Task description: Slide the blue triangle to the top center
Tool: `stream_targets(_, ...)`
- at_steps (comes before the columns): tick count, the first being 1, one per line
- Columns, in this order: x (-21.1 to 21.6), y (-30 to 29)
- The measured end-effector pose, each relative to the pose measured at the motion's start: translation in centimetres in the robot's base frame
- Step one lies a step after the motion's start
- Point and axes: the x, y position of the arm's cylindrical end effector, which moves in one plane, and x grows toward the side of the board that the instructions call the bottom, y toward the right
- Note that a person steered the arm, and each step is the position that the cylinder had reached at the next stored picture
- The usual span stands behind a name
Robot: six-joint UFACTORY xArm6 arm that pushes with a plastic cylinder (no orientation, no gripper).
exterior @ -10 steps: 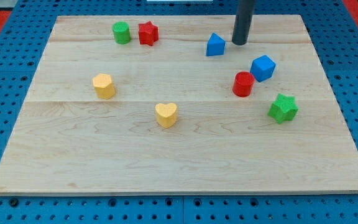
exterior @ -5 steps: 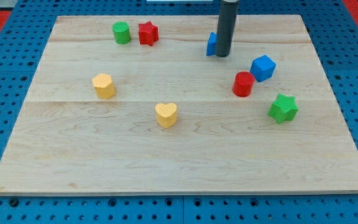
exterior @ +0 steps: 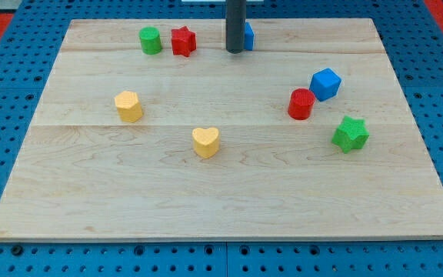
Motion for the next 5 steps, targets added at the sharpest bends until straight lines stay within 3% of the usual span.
stream_targets(2, -0.7, 2.7)
stream_targets(4, -7.1, 3.1)
stream_targets(5, -7.7, 3.1)
